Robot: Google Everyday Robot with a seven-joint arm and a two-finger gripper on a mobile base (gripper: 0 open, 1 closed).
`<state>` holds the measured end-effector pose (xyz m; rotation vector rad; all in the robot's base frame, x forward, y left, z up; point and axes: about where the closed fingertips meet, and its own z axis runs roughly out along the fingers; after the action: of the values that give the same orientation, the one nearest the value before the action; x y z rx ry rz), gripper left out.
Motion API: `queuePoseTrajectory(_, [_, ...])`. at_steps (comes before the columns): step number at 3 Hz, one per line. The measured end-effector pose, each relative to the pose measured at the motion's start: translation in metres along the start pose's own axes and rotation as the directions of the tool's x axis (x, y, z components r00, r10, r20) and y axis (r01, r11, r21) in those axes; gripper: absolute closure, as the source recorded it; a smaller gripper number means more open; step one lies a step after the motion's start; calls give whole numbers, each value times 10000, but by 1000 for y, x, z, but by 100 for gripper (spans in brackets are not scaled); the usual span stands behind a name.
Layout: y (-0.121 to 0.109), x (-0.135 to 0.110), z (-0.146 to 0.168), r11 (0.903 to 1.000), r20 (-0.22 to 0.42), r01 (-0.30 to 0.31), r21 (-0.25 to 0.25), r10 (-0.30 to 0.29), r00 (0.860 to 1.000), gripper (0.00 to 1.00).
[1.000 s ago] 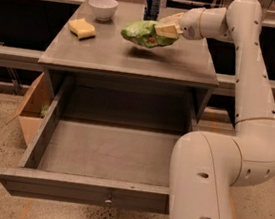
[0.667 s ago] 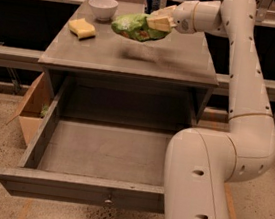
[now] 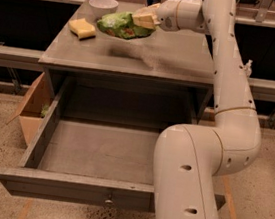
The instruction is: Move green rice chip bag near sponge
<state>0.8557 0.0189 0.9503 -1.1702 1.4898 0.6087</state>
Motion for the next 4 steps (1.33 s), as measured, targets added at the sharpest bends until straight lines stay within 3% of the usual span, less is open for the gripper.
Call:
queuePoseTrajectory(2, [6,9,38,9999,-285,-127,-89,124,9995,59])
queuePoseTrajectory(4, [10,7,45,9994,-161,-283,-222,279,9995,13])
